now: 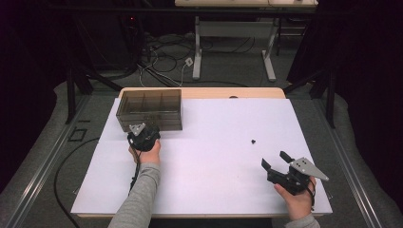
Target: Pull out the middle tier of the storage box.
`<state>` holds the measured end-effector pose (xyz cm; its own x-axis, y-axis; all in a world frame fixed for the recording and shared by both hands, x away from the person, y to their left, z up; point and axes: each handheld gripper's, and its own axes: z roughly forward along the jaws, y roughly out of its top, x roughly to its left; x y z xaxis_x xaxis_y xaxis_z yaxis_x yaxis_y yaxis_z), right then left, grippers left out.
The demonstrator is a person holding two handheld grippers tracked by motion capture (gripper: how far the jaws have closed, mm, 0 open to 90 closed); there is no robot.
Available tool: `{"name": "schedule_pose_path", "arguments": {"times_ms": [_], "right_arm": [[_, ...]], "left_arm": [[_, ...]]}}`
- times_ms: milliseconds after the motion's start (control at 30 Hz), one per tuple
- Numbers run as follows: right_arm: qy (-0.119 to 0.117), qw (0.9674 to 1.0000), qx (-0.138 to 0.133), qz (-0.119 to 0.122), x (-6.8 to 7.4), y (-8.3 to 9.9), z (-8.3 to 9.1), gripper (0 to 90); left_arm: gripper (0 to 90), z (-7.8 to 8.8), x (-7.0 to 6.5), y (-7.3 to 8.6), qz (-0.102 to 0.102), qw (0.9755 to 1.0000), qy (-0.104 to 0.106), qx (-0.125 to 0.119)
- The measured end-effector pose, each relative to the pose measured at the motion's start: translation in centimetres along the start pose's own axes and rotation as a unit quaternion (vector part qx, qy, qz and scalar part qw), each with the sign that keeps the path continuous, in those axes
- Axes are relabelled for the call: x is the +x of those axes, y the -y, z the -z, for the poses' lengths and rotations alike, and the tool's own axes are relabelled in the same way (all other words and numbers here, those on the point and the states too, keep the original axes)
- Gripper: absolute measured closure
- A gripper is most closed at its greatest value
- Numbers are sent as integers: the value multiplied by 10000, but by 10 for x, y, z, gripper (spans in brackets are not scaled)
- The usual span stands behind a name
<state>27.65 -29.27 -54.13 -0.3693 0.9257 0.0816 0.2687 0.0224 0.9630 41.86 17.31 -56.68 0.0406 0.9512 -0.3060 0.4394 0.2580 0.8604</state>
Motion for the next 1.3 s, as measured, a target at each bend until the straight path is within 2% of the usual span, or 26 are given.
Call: {"name": "schedule_pose_path", "arguments": {"times_ms": [167, 567, 833, 1167, 1300], "right_arm": [[-4, 10000, 2, -1, 0, 0, -1, 208], [-26, 10000, 13, -7, 0, 0, -1, 215], [-29, 10000, 10, 1, 0, 1, -1, 218], [-45, 10000, 17, 3, 0, 1, -2, 221], [-48, 10000, 17, 8, 0, 1, -2, 221]], "left_arm": [[708, -2, 1, 0, 132, 9999, 14, -14], [733, -6, 1, -1, 267, 9996, 27, -25], [735, -7, 2, -1, 391, 9992, -49, -48], [741, -10, 2, -2, 494, 9988, -30, -50], [747, -10, 3, -2, 475, 9988, -40, -57]]}}
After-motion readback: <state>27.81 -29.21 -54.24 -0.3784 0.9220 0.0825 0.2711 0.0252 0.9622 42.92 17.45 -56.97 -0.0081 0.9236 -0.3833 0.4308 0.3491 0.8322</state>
